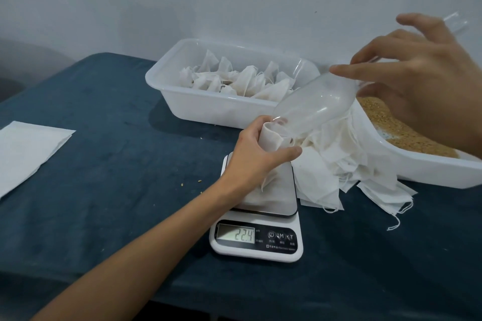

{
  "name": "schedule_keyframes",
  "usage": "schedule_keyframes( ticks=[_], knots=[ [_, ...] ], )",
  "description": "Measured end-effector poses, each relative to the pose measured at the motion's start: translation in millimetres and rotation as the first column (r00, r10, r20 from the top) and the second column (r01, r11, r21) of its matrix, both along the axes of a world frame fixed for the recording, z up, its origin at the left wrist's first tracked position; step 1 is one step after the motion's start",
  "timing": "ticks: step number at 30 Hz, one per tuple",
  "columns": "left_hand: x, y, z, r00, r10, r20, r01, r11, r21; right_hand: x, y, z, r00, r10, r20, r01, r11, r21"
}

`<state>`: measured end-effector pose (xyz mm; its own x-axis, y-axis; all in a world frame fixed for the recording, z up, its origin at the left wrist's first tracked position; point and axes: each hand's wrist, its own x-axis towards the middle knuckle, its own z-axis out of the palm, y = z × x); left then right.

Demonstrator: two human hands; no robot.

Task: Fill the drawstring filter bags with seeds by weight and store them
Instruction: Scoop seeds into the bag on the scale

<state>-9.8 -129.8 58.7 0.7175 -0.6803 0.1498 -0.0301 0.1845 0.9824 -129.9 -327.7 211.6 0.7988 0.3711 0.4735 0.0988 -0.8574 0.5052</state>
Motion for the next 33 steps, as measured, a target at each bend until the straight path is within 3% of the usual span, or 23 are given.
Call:
schedule_keyframes(
  ticks=[4,9,15,20,23,27,33],
  knots=[
    [0,0,0,1.0,0.001,0.012,-0.001,1.0,0.023,-9,-5,-15,0.997,-0.072,-0.029,0.077,0.96,0.268],
    [0,0,0,1.0,0.004,0.024,-0.005,1.0,0.026,-19,-3,-52,0.991,-0.12,-0.055,0.127,0.751,0.647],
    [1,1,1,0.999,0.012,0.04,-0.013,1.0,0.024,-27,-2,-91,0.983,-0.177,-0.042,0.136,0.567,0.813],
    [3,1,1,0.999,0.0,0.043,-0.002,0.999,0.048,-28,-33,-90,0.961,-0.27,0.054,0.095,0.51,0.855],
    [2,2,3,0.998,-0.006,0.056,0.003,0.999,0.05,-25,-72,-86,0.913,-0.404,0.055,0.166,0.491,0.855],
    [0,3,5,0.997,-0.019,0.07,0.016,0.999,0.052,-15,-126,-85,0.758,-0.628,-0.176,0.474,0.346,0.809],
    [-3,2,7,0.996,-0.046,0.079,0.044,0.999,0.032,-3,-156,-104,0.49,-0.696,-0.525,0.816,0.153,0.557]
  ],
)
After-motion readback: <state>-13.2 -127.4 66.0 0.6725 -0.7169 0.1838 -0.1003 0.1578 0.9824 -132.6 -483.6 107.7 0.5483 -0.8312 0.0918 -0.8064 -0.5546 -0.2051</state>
